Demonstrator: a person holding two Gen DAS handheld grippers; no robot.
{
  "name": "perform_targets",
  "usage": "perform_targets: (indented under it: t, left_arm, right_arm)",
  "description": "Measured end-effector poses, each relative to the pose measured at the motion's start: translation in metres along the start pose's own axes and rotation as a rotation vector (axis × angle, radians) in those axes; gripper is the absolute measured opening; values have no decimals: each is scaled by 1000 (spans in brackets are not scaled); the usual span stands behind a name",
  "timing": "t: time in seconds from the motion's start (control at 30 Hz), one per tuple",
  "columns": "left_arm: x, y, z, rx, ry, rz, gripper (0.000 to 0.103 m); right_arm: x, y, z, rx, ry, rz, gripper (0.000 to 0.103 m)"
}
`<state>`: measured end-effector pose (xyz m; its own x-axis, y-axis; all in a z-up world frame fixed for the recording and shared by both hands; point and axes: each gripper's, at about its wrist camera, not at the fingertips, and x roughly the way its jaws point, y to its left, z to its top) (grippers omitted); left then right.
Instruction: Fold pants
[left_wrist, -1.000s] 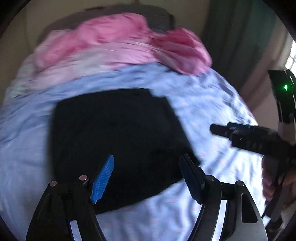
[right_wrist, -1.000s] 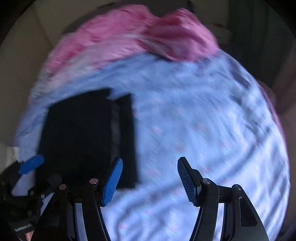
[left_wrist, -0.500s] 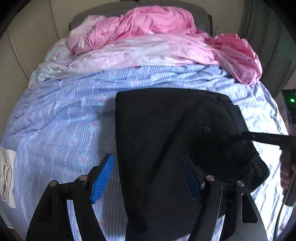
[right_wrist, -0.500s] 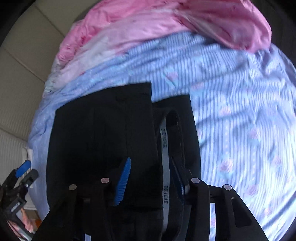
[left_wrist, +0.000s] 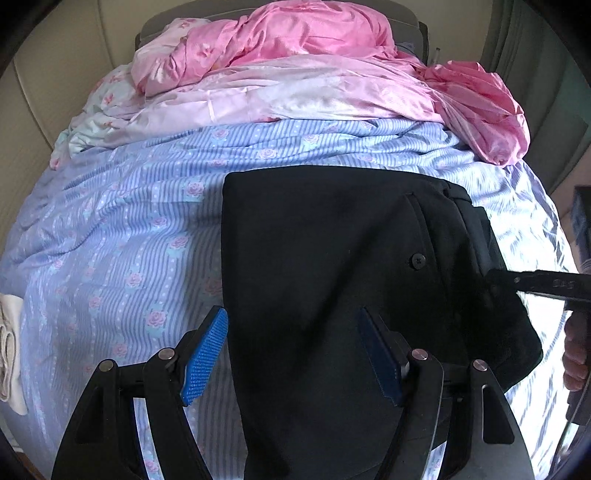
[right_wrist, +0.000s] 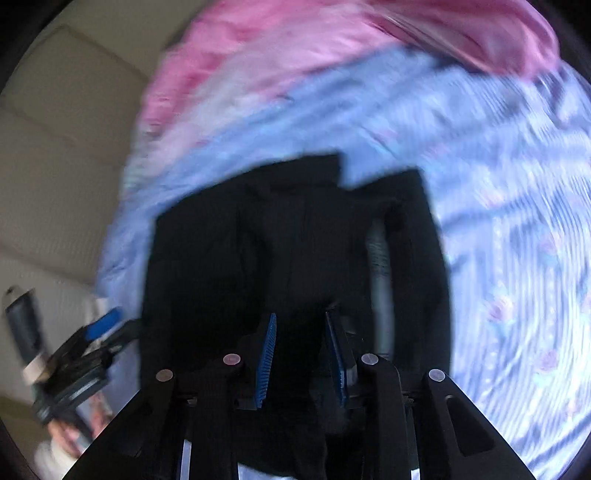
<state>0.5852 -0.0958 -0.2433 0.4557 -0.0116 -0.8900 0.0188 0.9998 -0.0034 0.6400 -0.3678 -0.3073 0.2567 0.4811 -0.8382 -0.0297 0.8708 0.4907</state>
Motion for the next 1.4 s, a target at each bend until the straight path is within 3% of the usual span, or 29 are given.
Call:
perform_targets:
  t: [0.07,0.13,0.17,0.27,0.43,0.6,0.77,0.83,0.87,0.9,0.97,1.03,1.17,1.3,1.4]
  left_arm:
    - [-1,-1,0,8,-2,6,72]
    - [-2,-2,-1,19,-5,17,72]
    - [-1,-2,-2,19,-2,21,72]
    - [2,-1,-2,7,12,45,72]
    - [1,-7,-4,18,14,40,72]
    - [10,-16,-11,63,39,63,72]
    - [14,-16,-19,73,58,72,72]
    - [13,-11,-21,76,54,92,73]
    - [12,-9,-22,78,48,103,76]
    - [10,-7,-22,81,40,112,79]
    - [8,-3,-21,85,19,120,82]
    - [5,0,-19,87,3,106,84]
    - [11,9,-9,15,-13,29,96]
    - [35,23,1,-127,52,-65,96]
    - [58,19,1,-103,115,-67,96]
  right_arm:
    - [5,-11,-6,67,24,61,30]
    - [1,-9,-12,60,4,111,24]
    - [-3,-3,-15,29,-13,100,11]
    - [-17,10,-16,0,-63,44,6]
    - [-52,10,-28,15,-173,-53,5]
    - [-31,-23,-35,50,-101,-130,5]
    - [-31,-30,-38,70,-136,-163,6]
    - [-31,-20,-36,-2,-132,-209,13]
    - [-33,-17,-36,-31,-137,-235,23]
    - [-36,-12,-36,-67,-159,-270,44]
    - [-48,-6,-32,-116,-227,-316,71]
    - [-54,-6,-24,-114,-262,-294,73]
    - [-37,-15,-8,-87,-213,-263,73]
    - [-11,-30,-13,-36,-133,-254,73]
    - [0,-45,-19,62,-108,-190,73]
